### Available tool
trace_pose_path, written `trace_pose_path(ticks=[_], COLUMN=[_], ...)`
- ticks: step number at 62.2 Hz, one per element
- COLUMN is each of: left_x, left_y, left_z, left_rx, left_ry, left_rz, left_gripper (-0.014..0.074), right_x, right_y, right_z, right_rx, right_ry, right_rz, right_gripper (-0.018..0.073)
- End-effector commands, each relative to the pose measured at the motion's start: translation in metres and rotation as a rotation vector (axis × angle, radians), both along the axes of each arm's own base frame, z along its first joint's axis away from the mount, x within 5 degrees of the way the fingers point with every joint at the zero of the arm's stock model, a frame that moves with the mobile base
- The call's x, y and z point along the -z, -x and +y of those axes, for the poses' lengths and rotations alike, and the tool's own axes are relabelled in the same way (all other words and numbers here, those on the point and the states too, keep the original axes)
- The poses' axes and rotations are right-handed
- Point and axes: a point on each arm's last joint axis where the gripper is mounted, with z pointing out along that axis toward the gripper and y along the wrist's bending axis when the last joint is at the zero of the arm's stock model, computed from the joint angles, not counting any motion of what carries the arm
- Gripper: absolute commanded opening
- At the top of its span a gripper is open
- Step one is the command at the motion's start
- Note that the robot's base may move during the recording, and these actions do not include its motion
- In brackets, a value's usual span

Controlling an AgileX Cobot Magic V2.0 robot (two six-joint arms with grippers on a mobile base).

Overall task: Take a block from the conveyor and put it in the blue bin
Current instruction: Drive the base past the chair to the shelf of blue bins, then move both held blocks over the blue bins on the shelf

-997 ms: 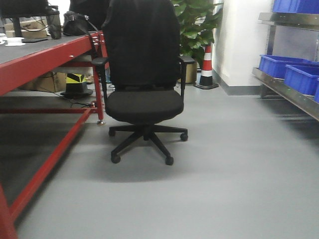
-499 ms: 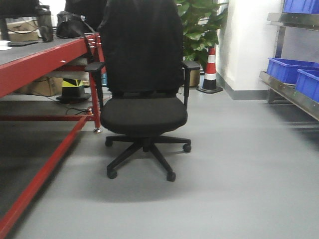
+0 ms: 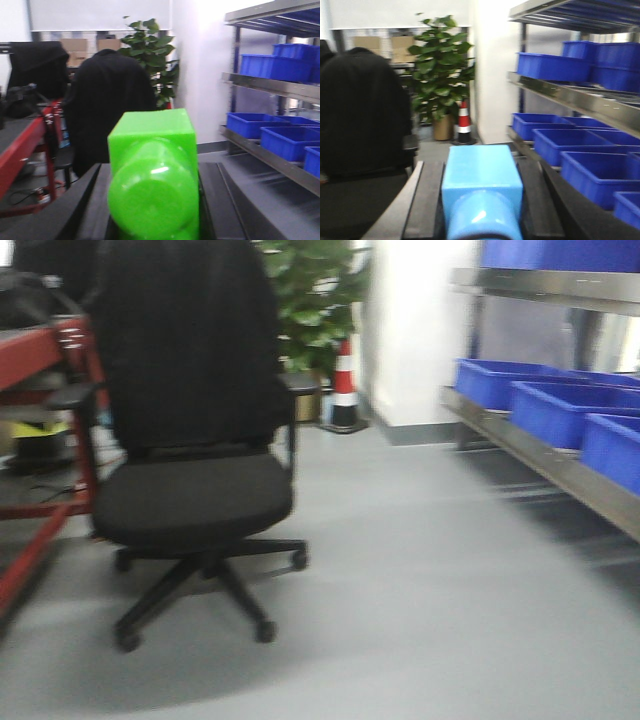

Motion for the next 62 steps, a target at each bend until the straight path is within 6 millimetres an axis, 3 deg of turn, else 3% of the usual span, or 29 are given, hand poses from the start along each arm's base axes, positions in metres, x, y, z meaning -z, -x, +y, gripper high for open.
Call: trace_pose_path(ticks=[1,62], left_x=[-0.0022,-0.0023], left_y=[0.0017,0.0017], left_z=[-0.0001,-0.0001], left_rx=[0.007,0.006], left_ry=[0.012,0.012], left_rz=[-0.023,-0.025], left_gripper=[-0.0111,-0.0111], right_x=[-0.0017,-0.0017], right_y=[0.0002,0.0002], right_z=[-0.0003,-0.0003], right_rx=[0.007,0.007], right_ry=[0.011,0.011], right_rz=[-0.021,-0.021], right_gripper=[-0.0162,-0.0162])
